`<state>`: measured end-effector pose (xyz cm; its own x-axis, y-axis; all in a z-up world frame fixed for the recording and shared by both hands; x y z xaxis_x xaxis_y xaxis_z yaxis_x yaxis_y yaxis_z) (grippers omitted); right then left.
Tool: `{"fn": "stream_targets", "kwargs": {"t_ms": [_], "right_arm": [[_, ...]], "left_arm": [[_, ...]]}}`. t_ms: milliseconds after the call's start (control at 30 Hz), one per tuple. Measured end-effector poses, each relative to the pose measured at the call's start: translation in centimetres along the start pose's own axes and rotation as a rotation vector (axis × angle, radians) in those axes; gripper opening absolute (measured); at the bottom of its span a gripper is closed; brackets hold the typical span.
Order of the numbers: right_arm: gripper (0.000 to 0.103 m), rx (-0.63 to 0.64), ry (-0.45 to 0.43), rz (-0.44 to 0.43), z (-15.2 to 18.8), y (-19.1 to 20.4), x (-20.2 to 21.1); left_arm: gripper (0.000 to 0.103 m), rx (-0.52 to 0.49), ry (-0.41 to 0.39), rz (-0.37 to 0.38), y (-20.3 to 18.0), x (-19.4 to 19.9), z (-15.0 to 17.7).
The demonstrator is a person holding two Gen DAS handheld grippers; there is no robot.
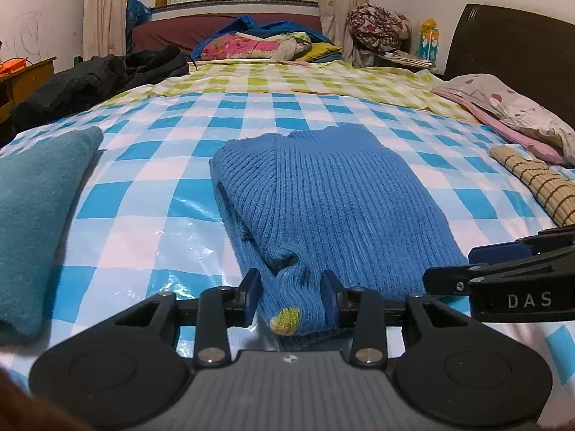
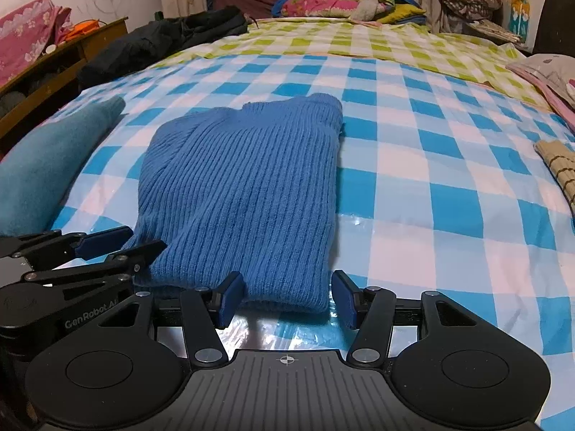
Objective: Fold small clothes
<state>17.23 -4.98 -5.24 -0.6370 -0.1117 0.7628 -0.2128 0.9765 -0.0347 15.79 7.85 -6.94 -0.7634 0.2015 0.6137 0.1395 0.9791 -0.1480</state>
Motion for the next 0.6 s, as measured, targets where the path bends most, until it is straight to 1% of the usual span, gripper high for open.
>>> {"fn": "stream_targets", "kwargs": {"t_ms": [333, 600], "right_arm": [[0.054, 0.010, 0.011, 0.005, 0.9, 0.3, 0.3], [0.054, 0.011, 0.018, 0.009, 1.4, 0.5, 0.2]], "left_arm": [[0.047, -0.008, 0.004, -0.017, -0.2, 0.4, 0.4], [0.047, -0.011, 0.011, -0.016, -0.2, 0.2, 0.6]]}}
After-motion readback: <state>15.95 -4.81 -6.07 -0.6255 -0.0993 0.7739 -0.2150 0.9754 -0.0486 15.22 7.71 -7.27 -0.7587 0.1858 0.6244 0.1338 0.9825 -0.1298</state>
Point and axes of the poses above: each gripper's, at about its wrist camera, not at the fingertips, and x roughly against the way its jaws point, y to its left, z to its underside, the point moved 10 cm from there along -x, roughly the way its jaws point, and after that the axes turned 7 degrees about z, right-handed, at the moved point
